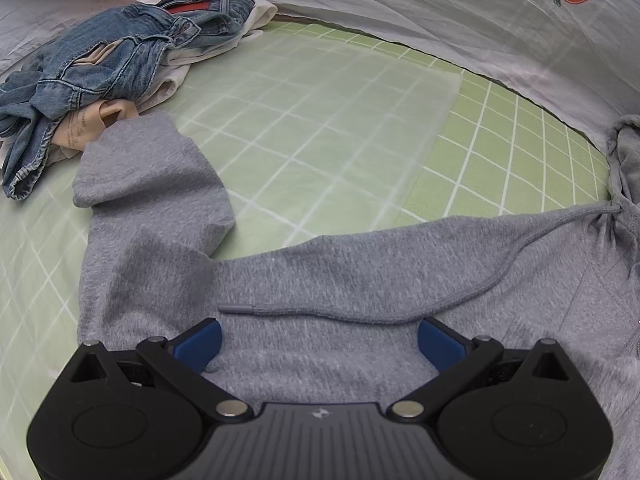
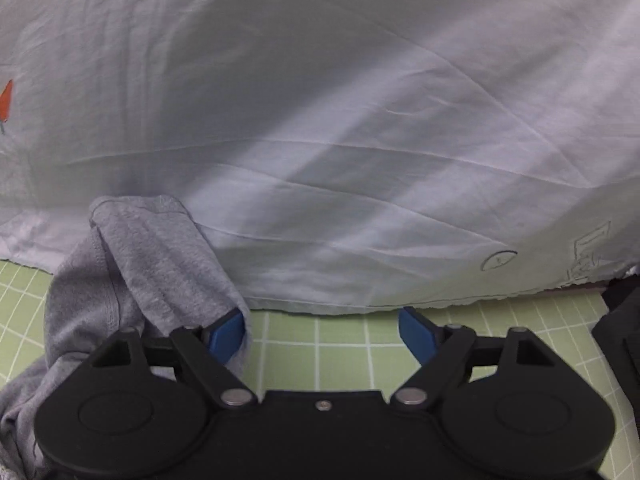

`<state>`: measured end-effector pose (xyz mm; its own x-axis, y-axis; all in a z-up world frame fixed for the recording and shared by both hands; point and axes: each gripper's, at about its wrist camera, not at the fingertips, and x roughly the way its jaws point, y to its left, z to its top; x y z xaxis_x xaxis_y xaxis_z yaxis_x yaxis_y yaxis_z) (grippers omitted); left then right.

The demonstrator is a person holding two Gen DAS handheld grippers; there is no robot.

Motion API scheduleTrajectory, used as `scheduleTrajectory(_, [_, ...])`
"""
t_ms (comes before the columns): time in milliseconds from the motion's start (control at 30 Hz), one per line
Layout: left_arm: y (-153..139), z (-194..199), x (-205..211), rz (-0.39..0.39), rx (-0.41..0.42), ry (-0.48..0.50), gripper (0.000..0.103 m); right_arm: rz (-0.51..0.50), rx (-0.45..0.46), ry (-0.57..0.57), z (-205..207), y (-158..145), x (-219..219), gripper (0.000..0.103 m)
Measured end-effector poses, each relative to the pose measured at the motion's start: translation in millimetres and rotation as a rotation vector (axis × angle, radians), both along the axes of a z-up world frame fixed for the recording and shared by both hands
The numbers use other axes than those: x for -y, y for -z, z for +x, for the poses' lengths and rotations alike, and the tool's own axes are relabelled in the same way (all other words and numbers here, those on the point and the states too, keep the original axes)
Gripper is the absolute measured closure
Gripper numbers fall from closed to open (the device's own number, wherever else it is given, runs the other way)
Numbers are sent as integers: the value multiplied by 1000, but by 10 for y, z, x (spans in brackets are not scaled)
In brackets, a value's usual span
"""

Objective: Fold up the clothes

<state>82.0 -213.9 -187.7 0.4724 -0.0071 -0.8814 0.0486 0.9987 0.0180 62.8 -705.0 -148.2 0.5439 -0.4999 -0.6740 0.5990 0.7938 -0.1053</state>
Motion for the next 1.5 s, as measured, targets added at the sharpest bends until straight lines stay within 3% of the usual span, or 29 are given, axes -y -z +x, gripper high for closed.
scheduleTrajectory(167, [-3,36,0,1,-19,-3,0,55,-42,111,-207,55,294,30])
scheduleTrajectory(300, [-32,92,-19,0,-66,2,0,106,9,135,-564,-142,130,20])
scheduleTrajectory(567, [-506,-134,-319,-9,21,14,0,231,56,55,-1230,-361,-960,15])
scheduleTrajectory(733, [-587,-318,-679,24,5,36,0,284,58,-32,-1428,-398,-1870,15])
scheduleTrajectory(967, [-422,-390,-1177,-17,-69,97,0,278,66,-183,-1343,-517,-2959,15])
scheduleTrajectory(1233, [-359,-303,-1509,-1,-79,275,0,246,72,-175,-1055,-464,-3647,16])
scheduleTrajectory(1333, [-398,-245,-1618,16,-58,319,0,246,56,-144,-950,-368,-3755,24])
scheduleTrajectory(1400, [-416,-197,-1688,11,-53,327,0,248,39,-134,-935,-311,-3773,50])
scheduleTrajectory(1467, [-422,-155,-1752,9,-53,327,0,254,52,-127,-980,-296,-3767,59])
scheduleTrajectory(1500, [-419,-140,-1773,9,-53,326,0,251,70,-121,-1034,-315,-3762,72])
